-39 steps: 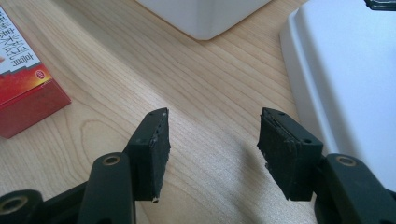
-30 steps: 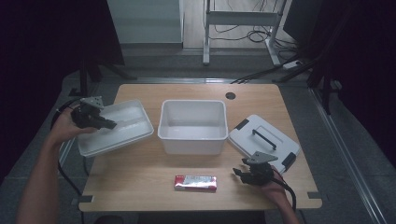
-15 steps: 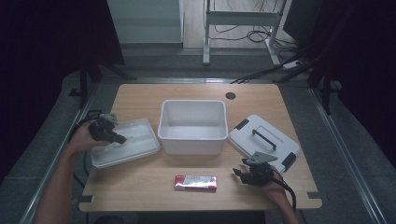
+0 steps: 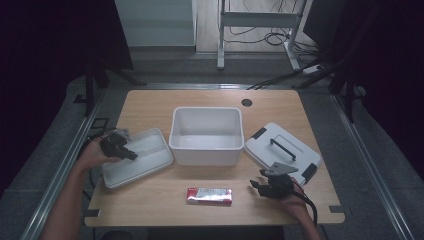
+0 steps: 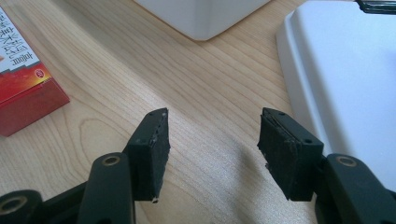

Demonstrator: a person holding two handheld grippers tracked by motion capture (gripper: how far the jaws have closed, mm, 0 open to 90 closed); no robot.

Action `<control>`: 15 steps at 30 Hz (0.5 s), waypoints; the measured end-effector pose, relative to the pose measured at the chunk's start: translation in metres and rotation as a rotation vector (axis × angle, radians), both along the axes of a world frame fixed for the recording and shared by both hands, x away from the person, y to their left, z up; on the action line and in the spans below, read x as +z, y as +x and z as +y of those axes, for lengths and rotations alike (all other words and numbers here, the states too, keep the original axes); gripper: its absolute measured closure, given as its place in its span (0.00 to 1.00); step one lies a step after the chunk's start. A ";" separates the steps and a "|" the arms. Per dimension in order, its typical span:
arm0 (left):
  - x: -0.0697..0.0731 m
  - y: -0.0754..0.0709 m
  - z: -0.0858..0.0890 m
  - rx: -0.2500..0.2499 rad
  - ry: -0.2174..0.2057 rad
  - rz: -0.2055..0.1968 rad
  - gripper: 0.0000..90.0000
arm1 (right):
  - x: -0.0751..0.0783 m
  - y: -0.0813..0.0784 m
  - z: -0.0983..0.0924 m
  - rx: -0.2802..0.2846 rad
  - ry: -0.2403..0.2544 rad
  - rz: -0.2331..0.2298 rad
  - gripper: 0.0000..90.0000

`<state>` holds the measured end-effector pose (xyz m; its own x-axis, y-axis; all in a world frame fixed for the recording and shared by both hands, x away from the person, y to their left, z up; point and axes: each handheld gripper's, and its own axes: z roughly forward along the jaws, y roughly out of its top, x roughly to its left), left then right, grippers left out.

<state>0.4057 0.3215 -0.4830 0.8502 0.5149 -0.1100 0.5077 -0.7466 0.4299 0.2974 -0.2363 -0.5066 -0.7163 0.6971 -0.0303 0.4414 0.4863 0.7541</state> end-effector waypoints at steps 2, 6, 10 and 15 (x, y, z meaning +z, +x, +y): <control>-0.002 0.000 -0.001 0.000 0.001 -0.005 0.99 | 0.000 0.000 0.000 0.000 0.001 -0.001 0.47; 0.000 -0.001 -0.001 0.000 -0.015 -0.037 0.91 | 0.001 0.000 -0.001 -0.003 0.003 -0.006 0.47; 0.014 -0.002 -0.001 0.005 -0.018 -0.074 0.74 | 0.004 0.000 0.000 0.007 0.007 -0.015 0.47; 0.035 -0.005 -0.003 -0.009 -0.038 -0.116 0.64 | 0.014 0.001 0.008 0.073 0.011 -0.023 0.47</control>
